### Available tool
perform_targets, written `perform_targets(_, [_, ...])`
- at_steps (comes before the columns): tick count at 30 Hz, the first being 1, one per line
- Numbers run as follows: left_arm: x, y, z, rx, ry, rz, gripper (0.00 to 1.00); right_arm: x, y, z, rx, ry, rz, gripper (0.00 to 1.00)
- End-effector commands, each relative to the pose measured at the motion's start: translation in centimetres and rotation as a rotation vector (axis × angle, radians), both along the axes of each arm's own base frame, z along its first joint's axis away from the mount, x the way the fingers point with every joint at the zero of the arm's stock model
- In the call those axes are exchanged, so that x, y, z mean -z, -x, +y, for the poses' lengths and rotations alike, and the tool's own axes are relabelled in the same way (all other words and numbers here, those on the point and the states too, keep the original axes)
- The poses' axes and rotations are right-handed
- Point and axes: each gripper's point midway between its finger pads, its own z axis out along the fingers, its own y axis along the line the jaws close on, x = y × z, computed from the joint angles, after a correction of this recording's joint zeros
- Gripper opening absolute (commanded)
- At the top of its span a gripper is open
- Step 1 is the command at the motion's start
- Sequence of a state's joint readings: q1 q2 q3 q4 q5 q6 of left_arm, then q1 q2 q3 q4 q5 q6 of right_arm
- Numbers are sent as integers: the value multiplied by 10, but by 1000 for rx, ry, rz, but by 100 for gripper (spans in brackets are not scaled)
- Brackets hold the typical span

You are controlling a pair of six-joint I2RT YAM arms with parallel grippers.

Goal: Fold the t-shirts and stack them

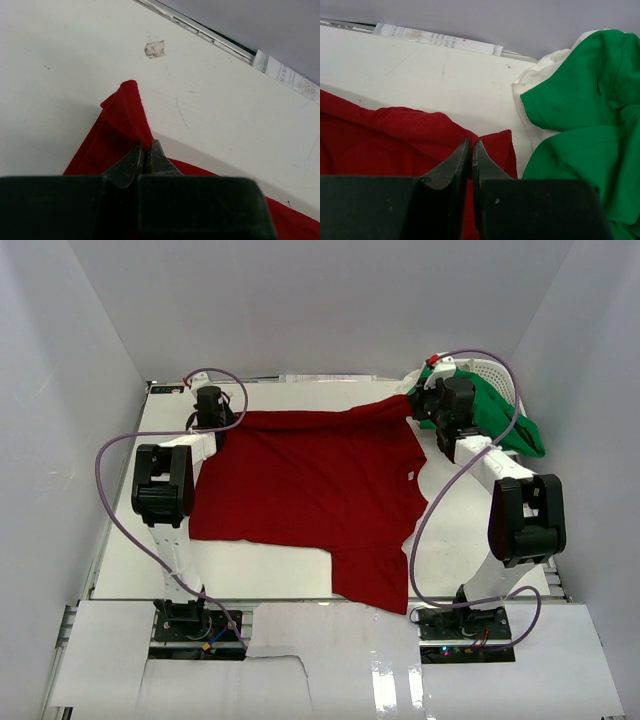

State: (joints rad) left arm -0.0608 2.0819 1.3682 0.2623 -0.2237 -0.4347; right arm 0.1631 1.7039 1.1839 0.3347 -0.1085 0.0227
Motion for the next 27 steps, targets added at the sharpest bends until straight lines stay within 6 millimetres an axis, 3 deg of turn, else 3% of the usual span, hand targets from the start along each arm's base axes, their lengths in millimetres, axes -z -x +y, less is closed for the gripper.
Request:
perform_targets(1, [-56,3,-1,18,17,-98,0,-39,2,-6,22,-19,-108,8])
perform_targets(17, [-82,20,2,16,6,-133,0,-45,29,-11,27,-19,-114,8])
perform_targets(21, [-79,29,-1,27,17,-125,0,-43,38,-8,17,-17,-104,8])
perform_targets(27, [-62,44,-2,31,30,-85,0,-22,58,1,5,-4,-71,8])
